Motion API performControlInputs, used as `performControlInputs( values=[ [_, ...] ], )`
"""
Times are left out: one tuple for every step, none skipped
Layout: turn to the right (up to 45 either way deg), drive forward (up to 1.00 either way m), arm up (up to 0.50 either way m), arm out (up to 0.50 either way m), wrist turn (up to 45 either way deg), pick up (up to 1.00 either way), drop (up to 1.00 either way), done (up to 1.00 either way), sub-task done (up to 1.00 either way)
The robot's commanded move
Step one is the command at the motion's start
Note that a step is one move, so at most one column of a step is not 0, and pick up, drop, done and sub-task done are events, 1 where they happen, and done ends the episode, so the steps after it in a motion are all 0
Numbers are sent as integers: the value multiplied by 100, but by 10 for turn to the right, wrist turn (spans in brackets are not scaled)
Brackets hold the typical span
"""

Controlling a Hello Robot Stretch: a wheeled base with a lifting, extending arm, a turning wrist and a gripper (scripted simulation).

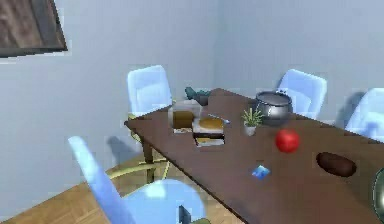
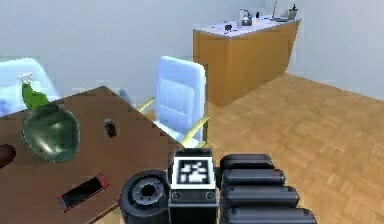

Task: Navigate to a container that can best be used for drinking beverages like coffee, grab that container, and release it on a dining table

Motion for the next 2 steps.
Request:
performControlInputs(
  values=[
    [450, 0, 0, 0, 0, 0, 0, 0, 0],
    [450, 0, 0, 0, 0, 0, 0, 0, 0]
  ],
)
